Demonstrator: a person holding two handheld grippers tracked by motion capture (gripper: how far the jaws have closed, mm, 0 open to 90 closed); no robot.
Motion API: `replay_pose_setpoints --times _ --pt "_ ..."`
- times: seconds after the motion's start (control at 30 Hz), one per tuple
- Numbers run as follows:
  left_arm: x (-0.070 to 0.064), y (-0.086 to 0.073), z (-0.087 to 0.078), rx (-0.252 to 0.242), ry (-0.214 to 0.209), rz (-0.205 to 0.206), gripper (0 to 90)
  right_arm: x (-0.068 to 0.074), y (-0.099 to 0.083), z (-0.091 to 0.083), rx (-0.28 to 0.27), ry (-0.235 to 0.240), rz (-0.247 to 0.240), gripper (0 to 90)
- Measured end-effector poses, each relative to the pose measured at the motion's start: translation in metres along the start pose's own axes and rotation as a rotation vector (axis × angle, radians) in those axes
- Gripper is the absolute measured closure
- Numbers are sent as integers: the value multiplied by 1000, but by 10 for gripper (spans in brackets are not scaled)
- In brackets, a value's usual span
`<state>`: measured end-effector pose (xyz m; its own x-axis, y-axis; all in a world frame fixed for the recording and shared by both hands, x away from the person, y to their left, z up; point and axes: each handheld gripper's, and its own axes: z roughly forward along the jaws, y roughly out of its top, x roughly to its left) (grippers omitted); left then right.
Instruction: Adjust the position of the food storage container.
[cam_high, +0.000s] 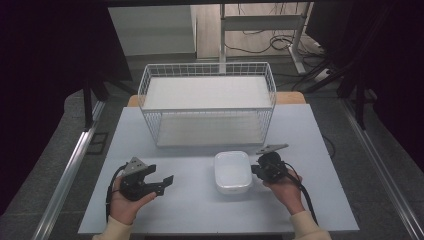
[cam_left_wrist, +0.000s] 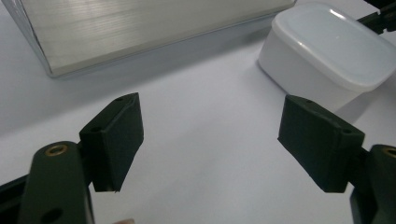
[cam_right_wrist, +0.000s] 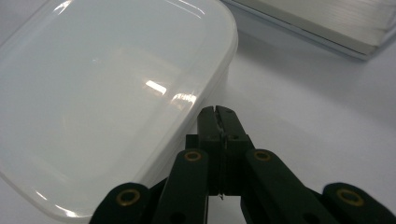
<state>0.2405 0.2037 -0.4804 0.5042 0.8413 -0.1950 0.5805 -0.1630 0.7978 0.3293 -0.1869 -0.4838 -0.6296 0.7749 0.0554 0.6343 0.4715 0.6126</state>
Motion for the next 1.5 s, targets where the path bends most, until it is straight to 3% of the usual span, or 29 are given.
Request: replay_pose_setpoints --times 0.4,0.77,0.97,1.2,1.27,1.37,1.5 --pt "1 0 0 -3 0 -3 215 29 9 11 6 50 -58 898" --pt "0 0 -2 -13 1 1 218 42 7 15 18 88 -79 898" --pt "1 1 -6 -28 -17 -18 218 39 7 8 -9 76 -72 898" --pt "2 1 -5 -27 -16 -20 220 29 4 -11 -105 65 -37 894" --pt "2 0 -5 -28 -15 -21 220 27 2 -16 -143 78 -16 778" --pt "2 1 -7 -34 -12 -20 220 23 -4 -24 -240 70 35 453" --pt "2 2 -7 -36 -16 -22 221 19 -10 -34 -301 115 68 340"
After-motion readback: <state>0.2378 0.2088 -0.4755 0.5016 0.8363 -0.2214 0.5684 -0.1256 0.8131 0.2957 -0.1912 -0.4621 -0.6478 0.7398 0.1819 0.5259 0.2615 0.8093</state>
